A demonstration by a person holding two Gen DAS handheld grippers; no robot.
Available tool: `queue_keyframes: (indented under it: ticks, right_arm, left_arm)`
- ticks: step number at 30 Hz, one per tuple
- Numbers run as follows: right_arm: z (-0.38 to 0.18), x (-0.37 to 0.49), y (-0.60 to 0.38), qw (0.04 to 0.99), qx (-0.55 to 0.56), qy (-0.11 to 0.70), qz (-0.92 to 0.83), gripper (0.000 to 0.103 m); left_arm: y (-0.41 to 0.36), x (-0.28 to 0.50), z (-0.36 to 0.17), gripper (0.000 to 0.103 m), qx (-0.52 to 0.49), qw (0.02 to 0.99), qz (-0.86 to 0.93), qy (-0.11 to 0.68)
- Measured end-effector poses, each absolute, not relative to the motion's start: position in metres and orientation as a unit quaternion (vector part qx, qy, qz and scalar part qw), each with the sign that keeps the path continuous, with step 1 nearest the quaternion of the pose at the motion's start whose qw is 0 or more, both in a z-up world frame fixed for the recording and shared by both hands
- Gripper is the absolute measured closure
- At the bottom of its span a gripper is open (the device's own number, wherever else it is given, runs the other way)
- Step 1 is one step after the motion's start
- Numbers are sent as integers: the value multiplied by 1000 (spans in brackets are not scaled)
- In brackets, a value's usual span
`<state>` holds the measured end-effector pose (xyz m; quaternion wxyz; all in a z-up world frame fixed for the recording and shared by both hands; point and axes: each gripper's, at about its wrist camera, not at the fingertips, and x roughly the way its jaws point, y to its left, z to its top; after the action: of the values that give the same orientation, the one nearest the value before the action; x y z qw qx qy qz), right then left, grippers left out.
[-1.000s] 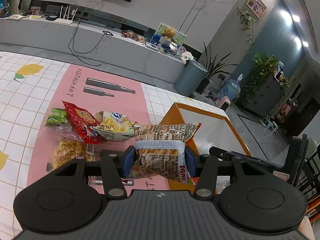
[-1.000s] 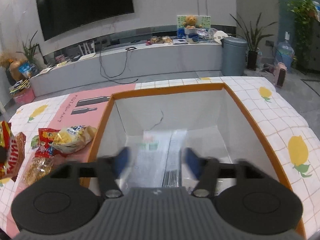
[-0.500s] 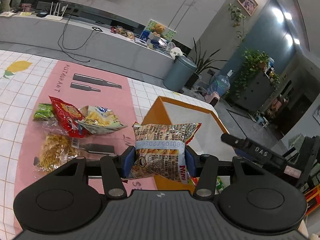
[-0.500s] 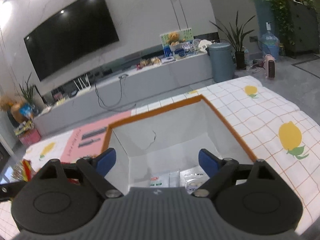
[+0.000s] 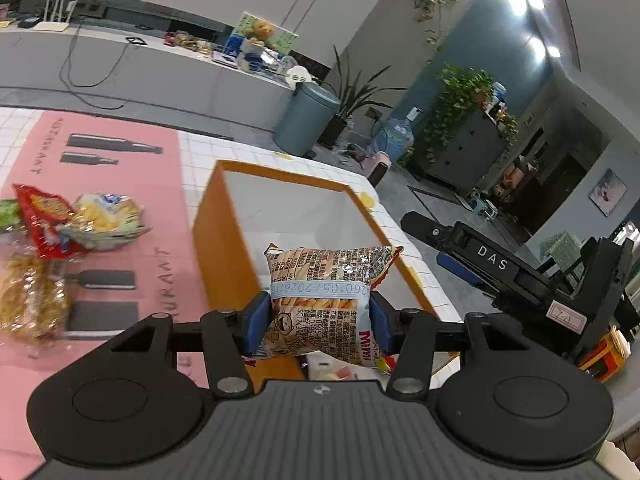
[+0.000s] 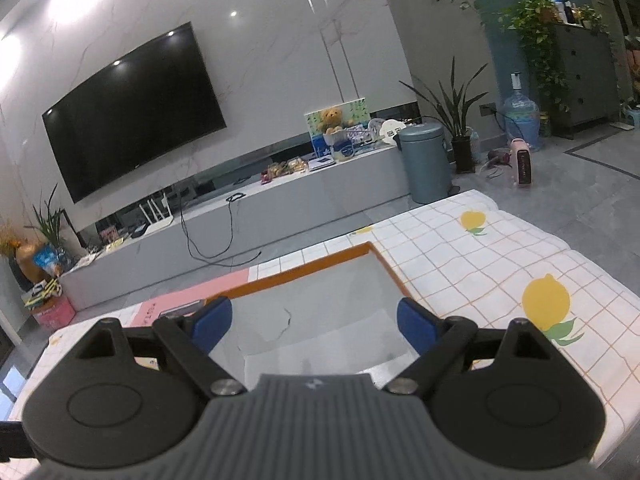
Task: Organize snacks
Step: 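Move the noodle bag over the box and release it with the left tool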
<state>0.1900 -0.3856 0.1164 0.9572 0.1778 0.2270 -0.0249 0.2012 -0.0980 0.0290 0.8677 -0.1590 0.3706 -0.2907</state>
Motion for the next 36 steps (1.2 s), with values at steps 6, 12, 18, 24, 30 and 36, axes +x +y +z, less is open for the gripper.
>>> queue_keyframes:
  ticks: [6,12,18,24,30,36]
  right_arm:
    - [120,179,-404,953,224,200,-44,15]
    - [121,166,-422,948,249,184,-81,15]
    - [117,149,-454,931,299,166,-131,15]
    - [115,143,-465,923,321,158,-145,15]
    - [115,142,-464,925,317,157,-140,15]
    - [114,140,-467,921,330,154,-141,15]
  left_arm:
    - [-130,212,30,44,-143,868,-294,374]
    - [-167,228,23,44,-115,869,-295,381]
    - [-204,257,5,44,-105,865,-284,401]
    - [-235,276,-19,44,-94,860,-273,421]
    - [-256,279,-28,18,-42,884,-223,408]
    - [-245,263,-15,15,-61,876,-249,409]
